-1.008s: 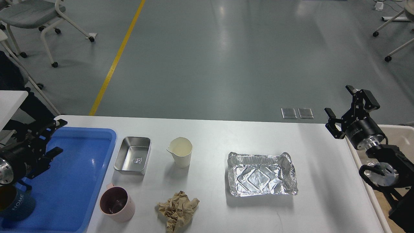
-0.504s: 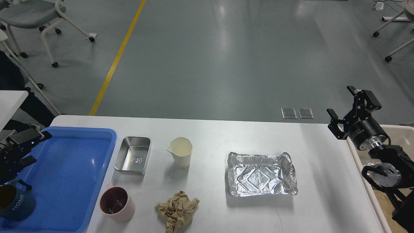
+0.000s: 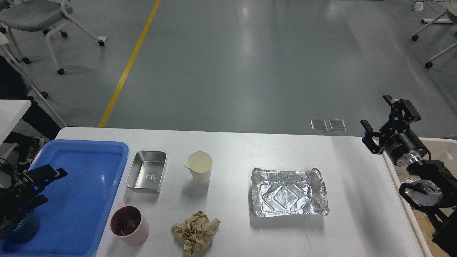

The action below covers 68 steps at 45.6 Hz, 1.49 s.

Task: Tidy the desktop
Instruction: 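Move the left gripper to the pink mug's handle, then grasp the pink mug with the left gripper and lift it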

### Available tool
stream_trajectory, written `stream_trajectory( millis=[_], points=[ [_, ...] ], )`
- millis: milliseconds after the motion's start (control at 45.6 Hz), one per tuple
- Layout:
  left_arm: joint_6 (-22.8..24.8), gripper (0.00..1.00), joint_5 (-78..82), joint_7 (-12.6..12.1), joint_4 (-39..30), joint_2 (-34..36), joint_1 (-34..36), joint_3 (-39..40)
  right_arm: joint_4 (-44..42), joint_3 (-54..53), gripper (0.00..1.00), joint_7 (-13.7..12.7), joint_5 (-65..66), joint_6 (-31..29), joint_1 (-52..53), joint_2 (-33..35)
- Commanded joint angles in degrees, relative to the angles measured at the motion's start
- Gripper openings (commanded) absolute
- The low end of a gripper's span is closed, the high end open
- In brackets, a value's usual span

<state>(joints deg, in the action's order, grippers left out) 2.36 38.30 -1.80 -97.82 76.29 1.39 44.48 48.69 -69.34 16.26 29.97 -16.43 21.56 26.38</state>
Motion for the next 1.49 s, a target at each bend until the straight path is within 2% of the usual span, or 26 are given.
stream_trajectory(
  millis=[0, 88, 241, 329, 701, 855, 1008, 1271, 1337, 1468],
  points=[
    [0.19, 0.96, 10.37, 0.04, 0.0, -2.63, -0.24, -0.53, 0.0, 0.0, 1.0, 0.0, 0.0, 0.0, 0.06, -0.1],
    [0.19, 0.96, 17.76, -0.83, 0.26, -4.92, 0.11, -1.41, 0.09, 0.0, 1.0, 0.0, 0.0, 0.0, 0.06, -0.19],
    [0.28, 0.96, 24.18, -4.09, 0.7, -9.58, 0.11, -2.47, 0.09, 0.0, 1.0, 0.0, 0.0, 0.0, 0.06, -0.1],
    [0.28, 0.95, 26.56, -4.88, 1.23, -11.42, 0.46, -4.05, 0.09, 0.0, 1.0, 0.0, 0.0, 0.0, 0.06, -0.02],
    [0.28, 0.92, 27.79, -3.83, 3.25, -17.67, 5.38, -10.55, 0.18, -0.09, 1.0, 0.09, 0.0, 0.0, 0.06, -0.1],
    [0.28, 0.87, 27.79, -3.04, 5.36, -19.87, 7.31, -14.33, 0.18, -0.09, 1.0, 0.09, 0.0, 0.0, -0.03, -0.1],
    [0.28, 0.7, 27.79, -2.51, 5.63, -20.66, 7.49, -15.48, 0.18, -0.09, 1.0, 0.0, 0.0, 0.0, -0.03, -0.1],
    [0.36, 0.49, 27.79, -2.51, 5.98, -20.66, 8.19, -18.46, 0.18, -0.09, 1.0, 0.0, 0.0, 0.0, 0.06, -0.1],
    [0.28, 0.37, 27.79, -2.33, 6.85, -20.83, 8.28, -18.82, 0.09, -0.09, 1.0, 0.0, 0.0, 0.0, 0.06, -0.19],
    [0.36, 0.21, 27.71, 0.48, 8.0, -21.89, 8.19, -19.25, 0.09, -0.09, 1.0, 0.0, 0.0, 0.0, 0.06, -0.1]
  ],
)
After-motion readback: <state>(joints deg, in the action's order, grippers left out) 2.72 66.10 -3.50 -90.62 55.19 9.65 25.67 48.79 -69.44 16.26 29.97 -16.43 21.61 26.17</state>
